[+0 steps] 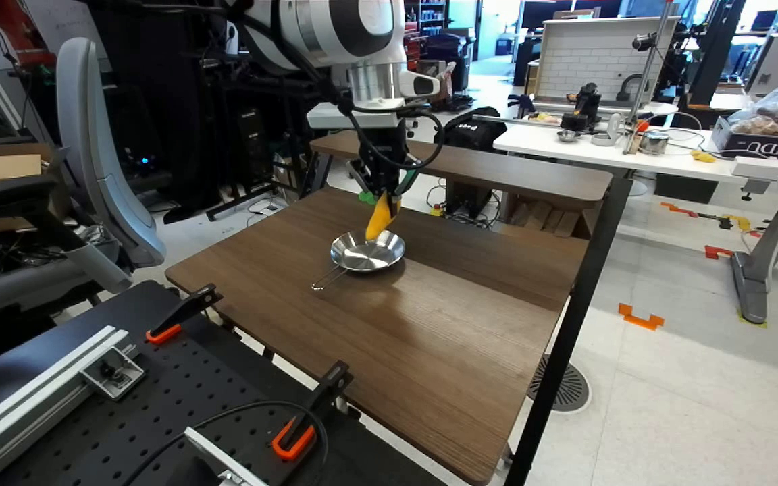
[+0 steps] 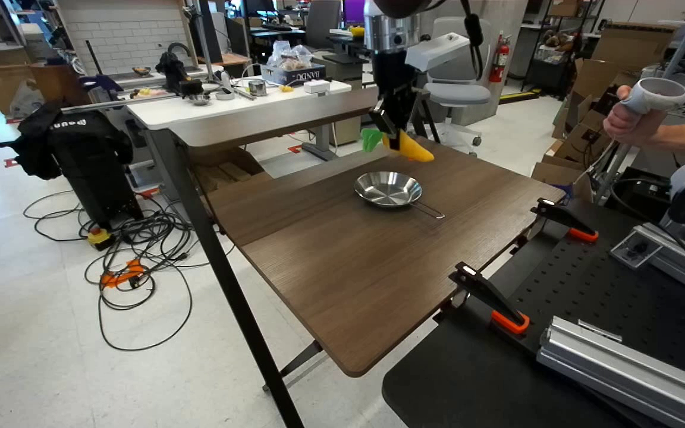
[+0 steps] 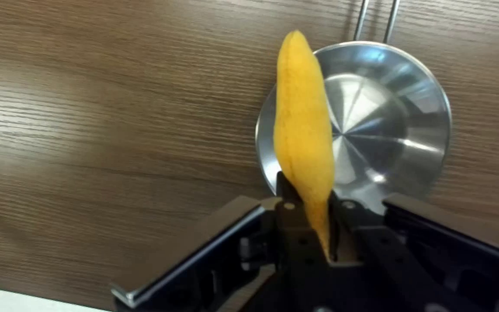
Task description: Place the carrot plush toy on the pan
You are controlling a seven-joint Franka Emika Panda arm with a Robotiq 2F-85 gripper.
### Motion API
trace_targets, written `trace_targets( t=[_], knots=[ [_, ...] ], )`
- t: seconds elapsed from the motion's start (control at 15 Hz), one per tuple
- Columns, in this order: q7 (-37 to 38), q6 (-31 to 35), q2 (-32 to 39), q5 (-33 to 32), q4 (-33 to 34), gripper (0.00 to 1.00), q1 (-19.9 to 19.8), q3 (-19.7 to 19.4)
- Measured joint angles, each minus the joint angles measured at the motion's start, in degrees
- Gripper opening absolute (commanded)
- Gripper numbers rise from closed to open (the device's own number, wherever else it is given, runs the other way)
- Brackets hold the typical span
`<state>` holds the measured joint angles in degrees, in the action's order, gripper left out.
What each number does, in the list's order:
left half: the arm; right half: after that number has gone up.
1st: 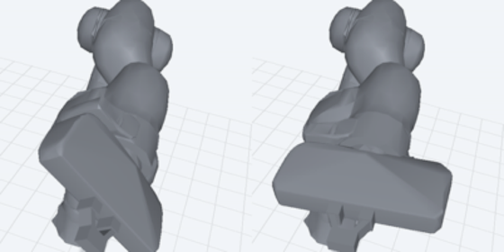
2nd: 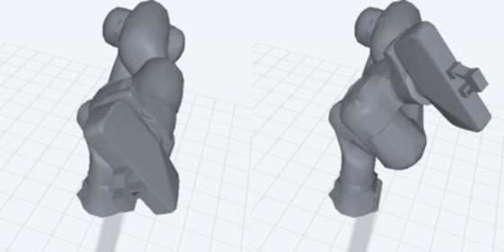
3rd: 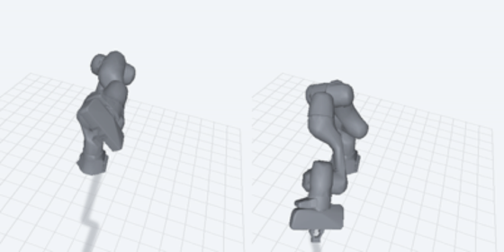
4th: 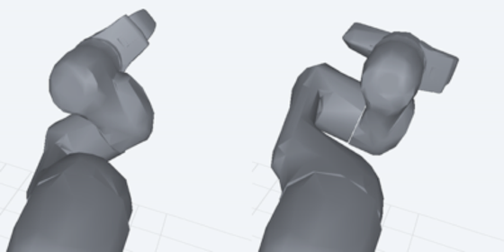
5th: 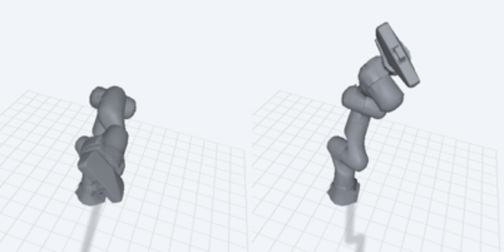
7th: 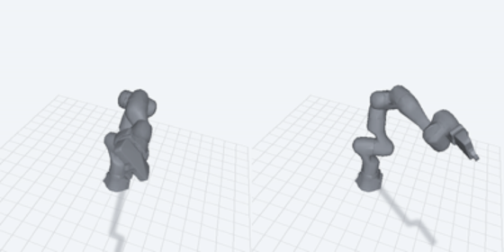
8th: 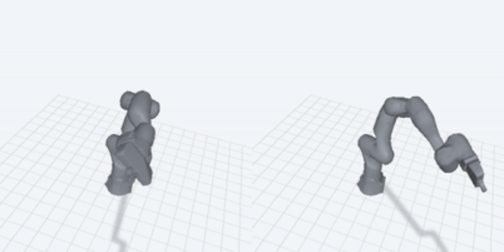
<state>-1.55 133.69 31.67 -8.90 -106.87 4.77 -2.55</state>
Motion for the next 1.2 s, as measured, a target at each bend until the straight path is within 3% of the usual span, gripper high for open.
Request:
trace_targets(
  t=[0.2, 0.27, 0.4, 0.87, 0.93, 1.2],
  knots=[
    [0.3, 0.0, 0.0, -0.2, -0.7, 0.04, 1.2, 0.5],
    [0.3, 0.0, 0.0, -0.4, -0.9, 0.37, 1.5, 0.6],
    [0.5, 0.0, 0.0, -0.5, -1.4, 0.45, 2.0, 0.9],
    [0.6, -0.3, 0.0, -0.8, -2.6, 0.95, 2.2, 1.4],
    [0.6, -0.4, 0.0, -0.8, -2.6, 1.0, 2.2, 1.4],
    [0.6, -1.0, -0.4, -0.8, -2.6, 1.0, 2.2, 1.4]
  ],
)
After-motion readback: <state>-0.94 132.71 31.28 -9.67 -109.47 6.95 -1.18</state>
